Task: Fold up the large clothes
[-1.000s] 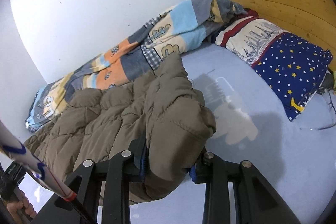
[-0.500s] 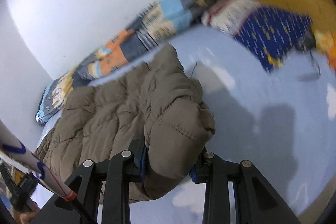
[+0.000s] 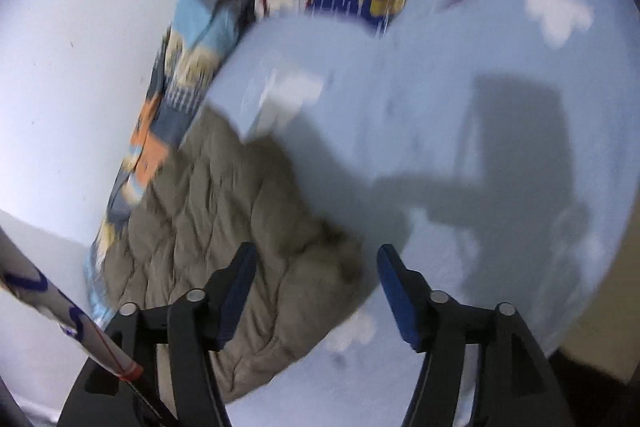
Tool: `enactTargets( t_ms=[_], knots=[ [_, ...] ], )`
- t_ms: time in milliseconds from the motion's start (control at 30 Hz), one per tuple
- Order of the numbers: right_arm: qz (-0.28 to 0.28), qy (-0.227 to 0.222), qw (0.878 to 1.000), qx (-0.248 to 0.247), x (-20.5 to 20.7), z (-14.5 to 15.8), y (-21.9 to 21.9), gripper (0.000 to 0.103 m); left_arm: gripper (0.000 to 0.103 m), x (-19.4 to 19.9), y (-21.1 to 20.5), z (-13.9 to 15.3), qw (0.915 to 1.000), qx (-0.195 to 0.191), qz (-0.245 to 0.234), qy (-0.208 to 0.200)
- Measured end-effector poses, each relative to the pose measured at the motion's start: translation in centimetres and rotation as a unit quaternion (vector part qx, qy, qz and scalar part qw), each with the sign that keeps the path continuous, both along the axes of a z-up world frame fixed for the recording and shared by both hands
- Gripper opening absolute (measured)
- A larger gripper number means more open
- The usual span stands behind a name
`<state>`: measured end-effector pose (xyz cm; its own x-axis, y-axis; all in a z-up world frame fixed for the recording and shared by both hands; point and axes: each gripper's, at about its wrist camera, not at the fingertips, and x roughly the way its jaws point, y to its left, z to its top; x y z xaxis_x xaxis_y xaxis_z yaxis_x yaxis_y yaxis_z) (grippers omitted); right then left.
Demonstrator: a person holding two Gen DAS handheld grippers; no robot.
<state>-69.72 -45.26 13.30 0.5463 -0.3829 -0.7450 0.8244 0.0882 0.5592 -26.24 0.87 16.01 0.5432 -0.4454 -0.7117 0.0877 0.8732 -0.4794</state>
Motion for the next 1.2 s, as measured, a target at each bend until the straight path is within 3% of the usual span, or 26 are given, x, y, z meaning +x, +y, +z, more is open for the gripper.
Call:
enactTargets(
  t_ms=[100,200,267,300,333,400,500,633,733,800,867,967,1100,1200],
  knots=[
    [-0.025,0.011,0.995,-0.091,-0.7,3.6,0.1,0.07,0.066,-1.0,-2.9,2.5,0.9962,0.031,-0.043,-0.068],
    [0.057,0.016,0.984,-0.166,3.2,6.5,1.2,0.07,0.067,-3.3,-7.9,3.8,0.9845,0.048,-0.121,-0.117],
    [0.148,0.017,0.97,-0.192,7.6,6.9,2.9,0.07,0.068,-4.9,-12.3,4.0,0.9687,0.061,-0.197,-0.138],
    [0.182,0.019,0.965,-0.19,9.3,6.7,3.5,0.069,0.068,-5.7,-15.2,3.9,0.9556,0.071,-0.245,-0.147],
    [0.225,0.028,0.956,-0.184,11.8,6.1,4.2,0.063,0.068,-6.1,-16.9,3.7,0.9474,0.081,-0.27,-0.152],
    [0.259,0.055,0.946,-0.185,15.2,4.9,4.9,0.053,0.068,-6.9,-20.8,2.9,0.9276,0.115,-0.312,-0.17],
    [0.279,0.102,0.936,-0.188,18.7,3.3,4.7,0.049,0.068,-6.6,-24.2,0.9,0.9106,0.153,-0.341,-0.177],
    [0.29,0.146,0.931,-0.165,20.9,0.2,3.7,0.049,0.074,-4.7,-26.2,-2.8,0.9098,0.187,-0.347,-0.13],
    [0.299,0.163,0.927,-0.159,21.7,-1.0,3.5,0.05,0.078,-5.2,-27.2,-4.0,0.9003,0.217,-0.351,-0.137],
    [0.3,0.179,0.923,-0.159,22.0,-1.5,3.3,0.05,0.079,-5.0,-28.0,-4.5,0.8984,0.226,-0.351,-0.137],
    [0.298,0.19,0.922,-0.157,22.4,-1.9,3.1,0.051,0.079,-5.0,-28.1,-4.8,0.9007,0.221,-0.348,-0.138],
    [0.29,0.191,0.925,-0.158,22.3,-1.8,3.1,0.051,0.079,-5.9,-26.4,-4.0,0.9112,0.199,-0.325,-0.158],
    [0.268,0.142,0.936,-0.181,20.7,0.9,4.5,0.051,0.078,-8.1,-23.5,-2.0,0.9176,0.192,-0.295,-0.184],
    [0.282,0.143,0.925,-0.211,19.8,2.6,6.5,0.054,0.078,-9.8,-21.3,-1.0,0.9177,0.192,-0.281,-0.205]
  ],
)
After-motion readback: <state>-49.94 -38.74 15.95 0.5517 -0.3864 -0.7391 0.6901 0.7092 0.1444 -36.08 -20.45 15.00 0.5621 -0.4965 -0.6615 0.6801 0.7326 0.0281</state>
